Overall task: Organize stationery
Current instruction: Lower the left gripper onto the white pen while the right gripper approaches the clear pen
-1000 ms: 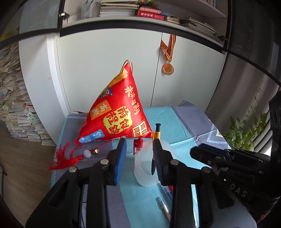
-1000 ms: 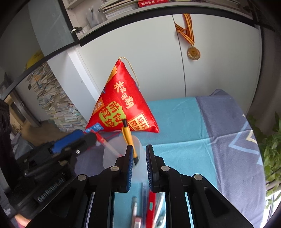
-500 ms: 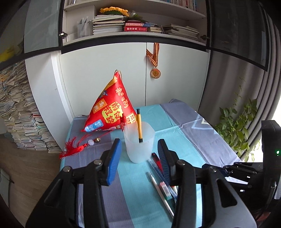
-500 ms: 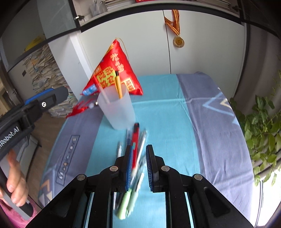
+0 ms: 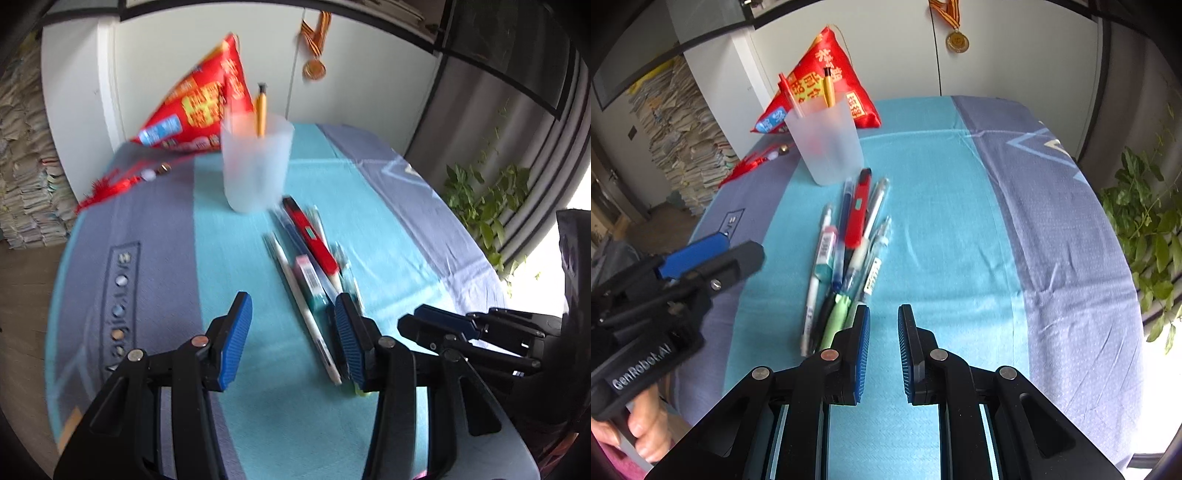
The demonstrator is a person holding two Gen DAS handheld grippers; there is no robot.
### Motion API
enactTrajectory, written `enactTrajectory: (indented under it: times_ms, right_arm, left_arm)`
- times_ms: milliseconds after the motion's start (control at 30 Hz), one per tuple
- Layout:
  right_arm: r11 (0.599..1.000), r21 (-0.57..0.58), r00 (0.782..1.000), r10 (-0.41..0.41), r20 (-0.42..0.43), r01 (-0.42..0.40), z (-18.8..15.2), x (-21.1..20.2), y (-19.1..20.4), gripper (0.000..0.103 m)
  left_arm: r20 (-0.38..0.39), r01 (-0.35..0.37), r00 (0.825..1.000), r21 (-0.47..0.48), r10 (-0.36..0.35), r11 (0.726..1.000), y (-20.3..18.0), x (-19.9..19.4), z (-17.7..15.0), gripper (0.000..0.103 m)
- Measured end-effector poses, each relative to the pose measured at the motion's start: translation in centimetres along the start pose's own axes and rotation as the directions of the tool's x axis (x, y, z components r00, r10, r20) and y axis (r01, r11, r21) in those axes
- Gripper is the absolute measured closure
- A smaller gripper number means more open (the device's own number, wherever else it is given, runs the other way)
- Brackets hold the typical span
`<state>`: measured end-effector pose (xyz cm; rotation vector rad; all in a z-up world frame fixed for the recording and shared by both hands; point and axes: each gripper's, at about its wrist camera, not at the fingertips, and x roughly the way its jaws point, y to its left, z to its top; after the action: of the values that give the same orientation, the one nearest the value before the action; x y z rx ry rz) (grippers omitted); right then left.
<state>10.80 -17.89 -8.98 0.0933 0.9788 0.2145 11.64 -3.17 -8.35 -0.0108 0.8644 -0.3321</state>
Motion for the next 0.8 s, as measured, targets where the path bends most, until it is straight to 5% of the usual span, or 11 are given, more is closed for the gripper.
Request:
enactTrajectory:
  times_ms: [333, 567, 800]
  right_arm:
    - [0.999, 0.025, 0.999, 0.029, -0.022, -0.029, -0.6, 1.1, -0.5, 0.088]
    - [0.998, 0.029, 0.998, 0.049, -0.039, -0.048, 0.0, 2.1, -0.2, 0.088]
    - [0.999, 0.004, 0.997, 0.054, -0.047, -0.054, 0.4, 2.9, 1.1, 0.088]
  left_arm:
    - [-0.091, -0.011, 0.996, 0.053, 0.016, 0.999, -1.0, 3.2, -1.4, 0.060]
    - [-0.141, -0.033, 0.989, 0.063, 0.042, 0.997, -0.2, 4.4, -1.6, 0.088]
    - [-0.144, -0.058, 0.987, 0.050, 0.065, 0.997, 1.3, 3.9, -1.8, 0.089]
